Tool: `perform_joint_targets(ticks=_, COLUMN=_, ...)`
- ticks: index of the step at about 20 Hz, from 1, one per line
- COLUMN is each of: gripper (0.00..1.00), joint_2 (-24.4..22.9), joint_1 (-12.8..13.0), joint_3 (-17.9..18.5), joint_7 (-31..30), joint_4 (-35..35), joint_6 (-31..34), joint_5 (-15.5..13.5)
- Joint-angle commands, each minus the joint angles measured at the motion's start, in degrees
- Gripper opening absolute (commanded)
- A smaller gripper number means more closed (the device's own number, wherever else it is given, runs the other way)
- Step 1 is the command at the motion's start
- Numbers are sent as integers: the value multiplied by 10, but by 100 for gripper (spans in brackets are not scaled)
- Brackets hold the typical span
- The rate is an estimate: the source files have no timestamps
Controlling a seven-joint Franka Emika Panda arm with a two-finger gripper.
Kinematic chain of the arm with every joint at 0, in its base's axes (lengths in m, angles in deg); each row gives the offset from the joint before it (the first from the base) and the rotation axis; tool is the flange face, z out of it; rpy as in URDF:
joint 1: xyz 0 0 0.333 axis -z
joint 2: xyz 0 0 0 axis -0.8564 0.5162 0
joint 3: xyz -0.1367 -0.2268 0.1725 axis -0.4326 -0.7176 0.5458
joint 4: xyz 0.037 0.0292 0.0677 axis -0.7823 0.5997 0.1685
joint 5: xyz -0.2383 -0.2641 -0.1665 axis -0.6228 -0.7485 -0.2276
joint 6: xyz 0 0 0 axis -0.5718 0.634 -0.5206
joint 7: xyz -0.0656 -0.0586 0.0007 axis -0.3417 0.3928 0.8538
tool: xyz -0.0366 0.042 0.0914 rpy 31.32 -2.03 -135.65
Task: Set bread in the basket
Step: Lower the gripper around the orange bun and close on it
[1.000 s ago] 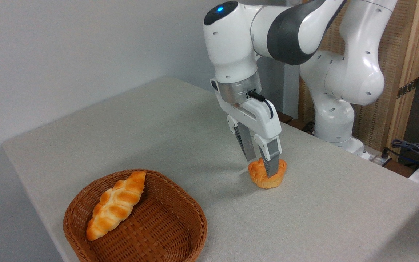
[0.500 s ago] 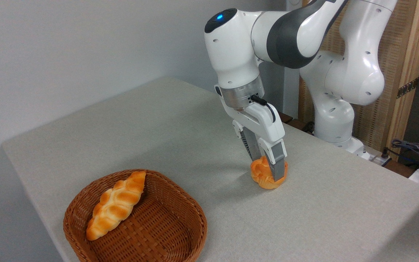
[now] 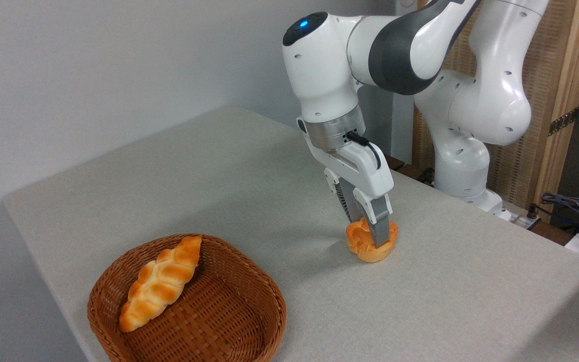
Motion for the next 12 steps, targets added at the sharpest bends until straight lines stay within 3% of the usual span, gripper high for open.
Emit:
perform_joint_targets(ticks=1, gripper=57, joint_2=-9, joint_1=-5, joint_3=-1, joint_7=9, joint_4=9, joint_6=-17, joint_5=8)
perform_joint_targets(ticks=12, gripper=52, joint_2=-9, joint_1=-5, joint_3=-1, joint_7=9, joint_4=3, joint_6=-19, joint_5=8)
